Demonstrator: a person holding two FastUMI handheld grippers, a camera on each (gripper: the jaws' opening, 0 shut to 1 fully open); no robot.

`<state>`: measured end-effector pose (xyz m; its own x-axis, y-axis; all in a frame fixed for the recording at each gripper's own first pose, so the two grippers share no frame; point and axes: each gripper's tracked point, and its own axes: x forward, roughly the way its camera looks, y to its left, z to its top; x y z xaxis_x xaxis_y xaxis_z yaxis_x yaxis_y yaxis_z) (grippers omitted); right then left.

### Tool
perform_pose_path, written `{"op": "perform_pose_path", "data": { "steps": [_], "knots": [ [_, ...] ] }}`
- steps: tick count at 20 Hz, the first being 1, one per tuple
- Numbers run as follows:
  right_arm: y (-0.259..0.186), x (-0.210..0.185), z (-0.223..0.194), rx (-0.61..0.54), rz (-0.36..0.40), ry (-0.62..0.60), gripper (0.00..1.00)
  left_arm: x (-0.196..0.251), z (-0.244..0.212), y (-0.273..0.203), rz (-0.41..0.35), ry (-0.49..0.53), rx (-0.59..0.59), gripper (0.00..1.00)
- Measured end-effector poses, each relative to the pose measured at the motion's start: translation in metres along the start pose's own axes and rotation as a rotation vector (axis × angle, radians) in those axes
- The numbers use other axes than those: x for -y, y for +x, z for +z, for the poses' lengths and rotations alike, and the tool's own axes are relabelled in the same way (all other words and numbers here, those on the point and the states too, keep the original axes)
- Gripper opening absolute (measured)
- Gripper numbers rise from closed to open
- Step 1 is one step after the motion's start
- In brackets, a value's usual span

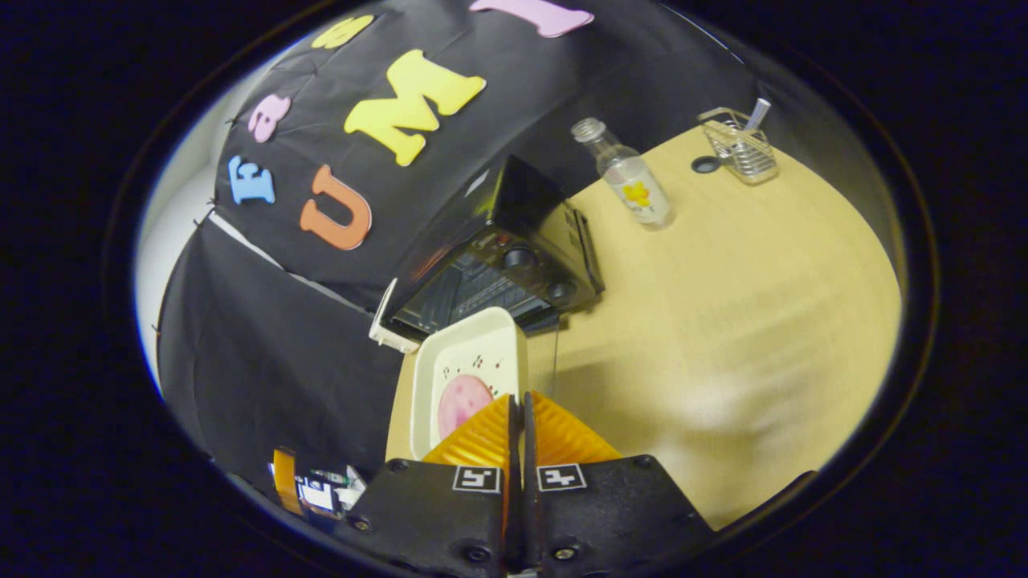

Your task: Open the electric oven with the left hand, put the food in, and close the electric oven.

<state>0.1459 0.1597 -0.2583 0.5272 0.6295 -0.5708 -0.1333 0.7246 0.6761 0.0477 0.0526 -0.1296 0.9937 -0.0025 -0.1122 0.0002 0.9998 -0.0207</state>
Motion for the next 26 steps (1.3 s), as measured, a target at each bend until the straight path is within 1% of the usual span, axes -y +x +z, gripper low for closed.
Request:
{"op": "perform_pose_path", "data": {
  "steps": [1,2,3,4,5,6,7,8,9,11,12,15,16,17,18,19,21,23,24,25,26],
  "knots": [
    [0.012,-0.009,-0.004,-0.009,-0.003,-0.014,0.0,-0.006,-0.001,-0.001,0.01,0.003,0.001,0.95],
    [0.025,-0.017,-0.008,-0.021,-0.004,-0.023,0.04,-0.013,-0.002,-0.003,0.023,0.005,0.003,0.95],
    [0.038,-0.026,-0.012,-0.03,-0.003,-0.022,0.04,-0.019,-0.004,-0.004,0.033,0.007,0.002,0.95],
    [0.051,-0.032,-0.015,-0.036,-0.005,-0.015,0.04,-0.025,-0.007,-0.004,0.043,0.008,0.001,0.95],
    [0.064,-0.037,-0.015,-0.033,-0.011,-0.003,0.0,-0.029,-0.011,-0.012,0.05,0.012,-0.001,0.95],
    [0.076,-0.039,-0.015,-0.026,-0.024,0.016,0.0,-0.033,-0.013,-0.013,0.056,0.017,-0.003,0.95],
    [0.087,-0.042,-0.014,-0.01,-0.034,0.045,0.0,-0.037,-0.016,-0.012,0.063,0.024,-0.003,0.95],
    [0.098,-0.045,-0.011,0.015,-0.036,0.083,0.04,-0.042,-0.017,-0.013,0.073,0.027,-0.002,0.95],
    [0.109,-0.047,-0.01,0.041,-0.037,0.126,0.04,-0.045,-0.019,-0.013,0.084,0.028,0.0,0.95],
    [0.131,-0.053,-0.006,0.083,-0.034,0.21,0.0,-0.048,-0.025,-0.011,0.091,0.029,-0.002,0.95],
    [0.142,-0.055,-0.002,0.106,-0.03,0.254,0.04,-0.048,-0.028,-0.008,0.09,0.03,-0.01,0.95],
    [0.171,-0.052,0.014,0.207,-0.044,0.346,0.04,-0.054,-0.035,-0.003,0.091,0.034,-0.022,0.95],
    [0.178,-0.05,0.023,0.255,-0.056,0.356,0.04,-0.056,-0.037,-0.001,0.092,0.034,-0.024,0.95],
    [0.185,-0.048,0.033,0.304,-0.07,0.356,0.0,-0.058,-0.041,0.002,0.094,0.034,-0.025,0.95],
    [0.191,-0.046,0.042,0.35,-0.083,0.356,0.04,-0.062,-0.045,0.006,0.1,0.035,-0.029,0.95],
    [0.196,-0.046,0.052,0.399,-0.09,0.365,0.04,-0.064,-0.048,0.008,0.108,0.038,-0.034,0.95],
    [0.205,-0.051,0.072,0.472,-0.077,0.379,0.04,-0.068,-0.055,0.013,0.12,0.045,-0.045,0.95],
    [0.22,-0.06,0.088,0.504,-0.063,0.337,0.05,-0.071,-0.063,0.017,0.13,0.046,-0.062,0.95],
    [0.229,-0.061,0.09,0.498,-0.071,0.323,0.02,-0.072,-0.067,0.02,0.136,0.045,-0.072,0.95],
    [0.235,-0.061,0.094,0.497,-0.072,0.315,0.02,-0.073,-0.068,0.023,0.141,0.044,-0.078,0.95],
    [0.238,-0.063,0.1,0.512,-0.072,0.306,0.06,-0.073,-0.069,0.026,0.149,0.041,-0.078,0.95]
  ]
}}
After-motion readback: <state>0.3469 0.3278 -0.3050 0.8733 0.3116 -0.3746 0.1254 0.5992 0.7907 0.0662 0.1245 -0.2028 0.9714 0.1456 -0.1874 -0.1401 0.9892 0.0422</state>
